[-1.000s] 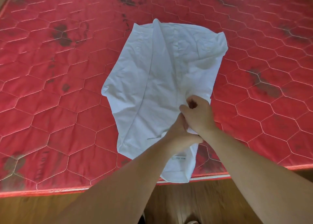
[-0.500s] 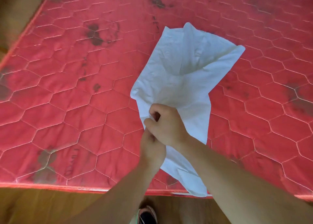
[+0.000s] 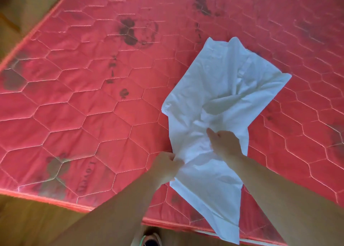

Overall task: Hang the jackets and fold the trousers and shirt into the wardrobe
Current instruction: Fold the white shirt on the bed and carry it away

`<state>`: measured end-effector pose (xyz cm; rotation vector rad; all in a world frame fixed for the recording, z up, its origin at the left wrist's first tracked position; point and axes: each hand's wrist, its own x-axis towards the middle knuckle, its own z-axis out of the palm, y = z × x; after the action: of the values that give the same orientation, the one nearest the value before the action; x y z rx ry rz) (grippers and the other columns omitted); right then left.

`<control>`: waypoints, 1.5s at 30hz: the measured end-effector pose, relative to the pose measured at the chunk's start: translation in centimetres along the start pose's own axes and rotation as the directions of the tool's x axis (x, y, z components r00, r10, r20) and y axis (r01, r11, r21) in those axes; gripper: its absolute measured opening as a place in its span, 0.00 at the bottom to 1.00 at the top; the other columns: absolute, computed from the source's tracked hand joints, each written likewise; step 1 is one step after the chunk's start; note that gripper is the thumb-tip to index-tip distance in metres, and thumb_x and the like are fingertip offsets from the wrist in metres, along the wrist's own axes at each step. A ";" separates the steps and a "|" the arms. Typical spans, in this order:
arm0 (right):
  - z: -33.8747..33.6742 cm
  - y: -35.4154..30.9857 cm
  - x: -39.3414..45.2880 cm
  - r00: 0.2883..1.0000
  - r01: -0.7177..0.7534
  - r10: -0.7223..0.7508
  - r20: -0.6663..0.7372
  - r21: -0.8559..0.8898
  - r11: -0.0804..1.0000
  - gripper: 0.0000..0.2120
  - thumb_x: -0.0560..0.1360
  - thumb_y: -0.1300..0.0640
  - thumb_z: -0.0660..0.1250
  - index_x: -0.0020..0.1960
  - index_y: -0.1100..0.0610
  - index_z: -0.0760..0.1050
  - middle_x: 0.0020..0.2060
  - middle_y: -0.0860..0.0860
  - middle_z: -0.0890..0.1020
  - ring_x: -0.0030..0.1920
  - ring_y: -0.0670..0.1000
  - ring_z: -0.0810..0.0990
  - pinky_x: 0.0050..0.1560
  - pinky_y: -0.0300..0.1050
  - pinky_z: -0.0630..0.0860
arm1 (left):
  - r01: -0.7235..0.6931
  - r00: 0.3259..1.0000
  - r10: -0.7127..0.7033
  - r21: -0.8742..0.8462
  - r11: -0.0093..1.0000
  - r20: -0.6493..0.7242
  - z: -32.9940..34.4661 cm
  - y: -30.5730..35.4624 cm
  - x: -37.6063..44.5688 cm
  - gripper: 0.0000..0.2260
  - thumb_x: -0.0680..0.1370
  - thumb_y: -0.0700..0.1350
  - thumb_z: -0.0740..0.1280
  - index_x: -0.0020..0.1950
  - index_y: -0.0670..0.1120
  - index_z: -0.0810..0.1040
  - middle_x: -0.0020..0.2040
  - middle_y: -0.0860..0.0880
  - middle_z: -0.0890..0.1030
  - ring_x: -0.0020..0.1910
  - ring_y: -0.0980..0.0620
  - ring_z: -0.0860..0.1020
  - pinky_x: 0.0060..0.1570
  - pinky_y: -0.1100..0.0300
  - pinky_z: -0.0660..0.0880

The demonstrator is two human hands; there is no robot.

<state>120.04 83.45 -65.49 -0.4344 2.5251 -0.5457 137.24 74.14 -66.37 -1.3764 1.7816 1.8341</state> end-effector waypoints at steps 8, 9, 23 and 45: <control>-7.0 4.2 5.9 0.966 -0.143 0.169 -0.195 0.142 0.979 0.19 0.74 0.51 0.61 0.30 0.64 0.73 0.32 0.62 0.81 0.37 0.62 0.82 0.38 0.53 0.78 | -0.234 0.937 0.305 0.346 0.909 -0.168 0.1 5.7 4.3 0.22 0.74 0.51 0.71 0.67 0.54 0.71 0.56 0.53 0.74 0.56 0.52 0.75 0.50 0.62 0.71; -8.1 4.8 6.8 0.959 -0.165 0.197 -0.206 0.162 0.973 0.18 0.73 0.53 0.62 0.32 0.65 0.75 0.31 0.61 0.81 0.36 0.62 0.82 0.37 0.52 0.78 | -0.265 0.934 0.333 0.371 0.890 -0.132 0.9 7.0 5.1 0.24 0.74 0.51 0.71 0.68 0.53 0.71 0.60 0.53 0.74 0.59 0.52 0.75 0.53 0.63 0.70; -12.3 0.6 18.6 0.620 0.715 -0.297 0.726 -0.368 0.594 0.49 0.65 0.61 0.72 0.74 0.36 0.49 0.52 0.35 0.73 0.41 0.45 0.75 0.34 0.37 0.70 | -0.345 0.937 0.245 0.535 0.771 0.251 5.8 19.0 11.7 0.10 0.65 0.41 0.71 0.29 0.53 0.73 0.25 0.58 0.71 0.25 0.59 0.69 0.22 0.70 0.61; -19.5 -6.1 26.2 0.842 0.370 -0.540 0.002 -0.731 0.573 0.05 0.67 0.63 0.62 0.41 0.55 0.74 0.41 0.50 0.76 0.37 0.58 0.76 0.33 0.43 0.62 | -0.111 0.956 0.122 -0.056 0.992 0.265 -0.5 17.3 12.2 0.03 0.59 0.39 0.64 0.29 0.46 0.74 0.27 0.48 0.70 0.24 0.52 0.67 0.25 0.64 0.60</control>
<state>89.22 73.36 -58.25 -1.4298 2.7587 0.2966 118.53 64.56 -63.92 -0.9956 1.7247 2.0164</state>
